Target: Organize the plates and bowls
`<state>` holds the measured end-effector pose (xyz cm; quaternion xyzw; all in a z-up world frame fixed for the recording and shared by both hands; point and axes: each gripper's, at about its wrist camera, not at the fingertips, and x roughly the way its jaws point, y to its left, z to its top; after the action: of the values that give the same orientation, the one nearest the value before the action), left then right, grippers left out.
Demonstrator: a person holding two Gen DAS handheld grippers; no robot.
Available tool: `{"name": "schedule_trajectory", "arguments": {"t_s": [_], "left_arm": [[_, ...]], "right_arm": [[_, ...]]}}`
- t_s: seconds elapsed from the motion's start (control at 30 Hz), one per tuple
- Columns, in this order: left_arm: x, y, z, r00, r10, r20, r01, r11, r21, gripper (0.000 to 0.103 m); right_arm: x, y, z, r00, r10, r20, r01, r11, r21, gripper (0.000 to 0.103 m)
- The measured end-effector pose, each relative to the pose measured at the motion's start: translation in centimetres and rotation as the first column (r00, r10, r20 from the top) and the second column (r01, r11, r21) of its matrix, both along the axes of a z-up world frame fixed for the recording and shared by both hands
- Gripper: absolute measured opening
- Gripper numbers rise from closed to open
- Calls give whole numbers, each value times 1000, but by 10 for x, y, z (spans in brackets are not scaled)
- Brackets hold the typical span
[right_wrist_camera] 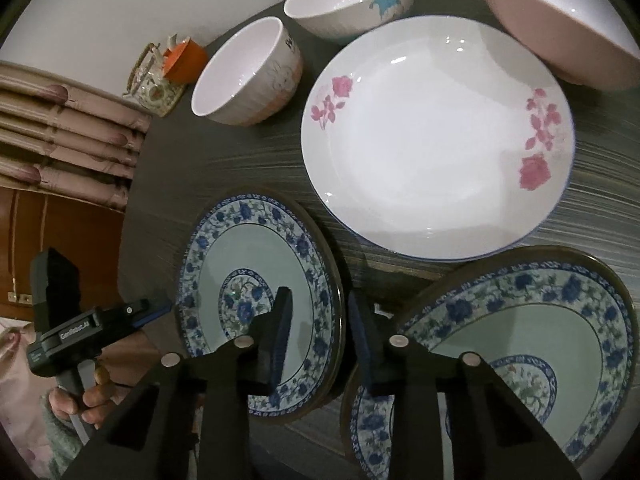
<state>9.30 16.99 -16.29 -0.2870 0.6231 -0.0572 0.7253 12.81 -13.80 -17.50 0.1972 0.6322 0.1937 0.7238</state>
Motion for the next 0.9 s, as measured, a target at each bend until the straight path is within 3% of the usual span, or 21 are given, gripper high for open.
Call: {"name": "schedule_trajectory", "arguments": {"t_s": [0.37,0.6,0.9], "left_arm": [[4,-1,-11,999,-30,-18,30,999,16,33],[5,-1,-16,999,-44,-15,45,998,50,19],[8,7,-1,998,-57,37,52,993,107,18]], "right_arm": [[12,9,-15,999,36,-18,-37,999,-7,19],[15,16,-20,998,60,-11,-61,998,-26,16],[1,24,-8,997,69,17,-68,996,-54,15]]}}
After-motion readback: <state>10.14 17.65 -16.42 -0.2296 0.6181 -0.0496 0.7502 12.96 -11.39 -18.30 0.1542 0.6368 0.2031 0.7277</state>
